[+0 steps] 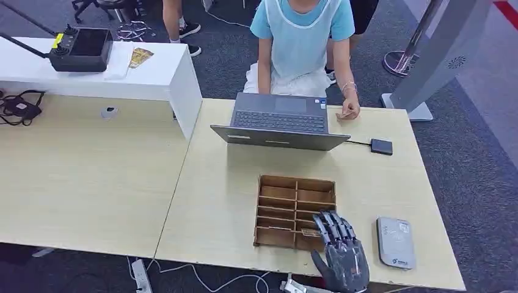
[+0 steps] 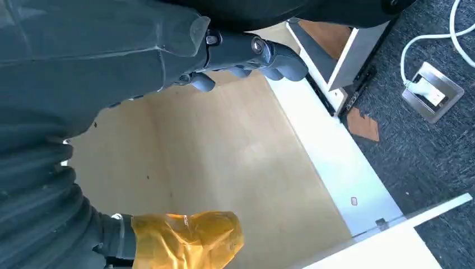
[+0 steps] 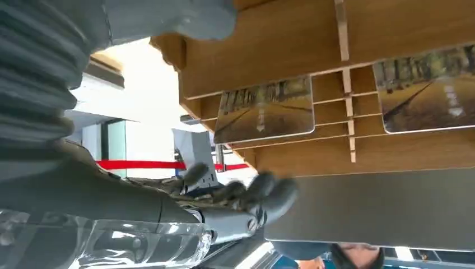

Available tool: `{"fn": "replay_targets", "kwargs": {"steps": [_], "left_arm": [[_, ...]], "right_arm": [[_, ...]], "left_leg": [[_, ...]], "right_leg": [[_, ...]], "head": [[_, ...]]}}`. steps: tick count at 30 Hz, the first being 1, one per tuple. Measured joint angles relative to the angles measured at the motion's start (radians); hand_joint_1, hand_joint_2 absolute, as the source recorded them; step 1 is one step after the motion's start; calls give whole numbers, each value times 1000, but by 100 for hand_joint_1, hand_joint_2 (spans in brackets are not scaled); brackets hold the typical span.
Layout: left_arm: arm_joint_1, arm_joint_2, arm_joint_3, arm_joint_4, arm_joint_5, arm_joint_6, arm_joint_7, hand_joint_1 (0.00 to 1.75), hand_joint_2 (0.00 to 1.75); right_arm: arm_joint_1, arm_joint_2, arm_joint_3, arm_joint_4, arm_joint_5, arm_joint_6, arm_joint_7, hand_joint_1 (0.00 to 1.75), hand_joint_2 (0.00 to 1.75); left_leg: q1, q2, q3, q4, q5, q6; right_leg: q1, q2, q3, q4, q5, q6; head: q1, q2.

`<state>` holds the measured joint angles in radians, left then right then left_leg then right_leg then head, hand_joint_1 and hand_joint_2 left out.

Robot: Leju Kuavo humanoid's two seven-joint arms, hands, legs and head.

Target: Pass the card to the sensor for recognition and then transmit it.

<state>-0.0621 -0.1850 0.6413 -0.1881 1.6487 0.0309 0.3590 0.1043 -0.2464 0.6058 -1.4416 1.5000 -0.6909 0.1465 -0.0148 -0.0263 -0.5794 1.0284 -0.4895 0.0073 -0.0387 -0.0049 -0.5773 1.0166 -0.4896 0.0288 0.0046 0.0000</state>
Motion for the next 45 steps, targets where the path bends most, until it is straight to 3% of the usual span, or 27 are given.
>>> {"fn": "replay_targets", "kwargs": {"steps": [7,12,17,22,24,36,41,43,45], "left_arm": [[0,0,0,0,0,0,0,0,175],[0,0,6,0,0,2,-2,0,175],[0,-1,11,0,0,2,-2,0,175],[-1,-2,14,0,0,2,-2,0,175],[-1,-2,15,0,0,2,-2,0,175],[-1,-2,15,0,0,2,-2,0,175],[-1,-2,15,0,0,2,-2,0,175],[-1,-2,15,0,0,2,-2,0,175],[-1,-2,15,0,0,2,-2,0,175]], "right_arm": [[-6,10,-23,0,3,0,-11,58,175],[-10,11,-28,-2,3,0,-21,56,175],[-10,11,-32,-3,2,0,-21,84,175],[-11,11,-32,-3,1,0,-24,99,175],[-12,12,-32,-3,-1,0,-24,119,175],[-16,12,-32,-3,2,0,-23,150,175],[-19,12,-32,-3,0,0,-22,154,175],[-21,12,-32,-3,-13,0,-24,171,175],[-23,14,-32,-3,-53,0,-50,173,175]], "left_leg": [[0,0,0,0,0,0],[0,0,0,0,0,0],[0,0,0,0,0,0],[0,0,0,0,0,0],[0,0,0,0,0,0],[0,0,0,0,0,0],[0,0,0,0,0,0],[0,0,0,0,0,0],[0,0,0,0,0,0]], "right_leg": [[0,0,0,0,0,0],[0,0,0,0,0,0],[0,0,0,0,0,0],[0,0,0,0,0,0],[0,0,0,0,0,0],[0,0,0,0,0,0],[0,0,0,0,0,0],[0,0,0,0,0,0],[0,0,0,0,0,0]], "head": [[0,0],[0,0],[0,0],[0,0],[0,0],[0,0],[0,0],[0,0],[0,0]]}}
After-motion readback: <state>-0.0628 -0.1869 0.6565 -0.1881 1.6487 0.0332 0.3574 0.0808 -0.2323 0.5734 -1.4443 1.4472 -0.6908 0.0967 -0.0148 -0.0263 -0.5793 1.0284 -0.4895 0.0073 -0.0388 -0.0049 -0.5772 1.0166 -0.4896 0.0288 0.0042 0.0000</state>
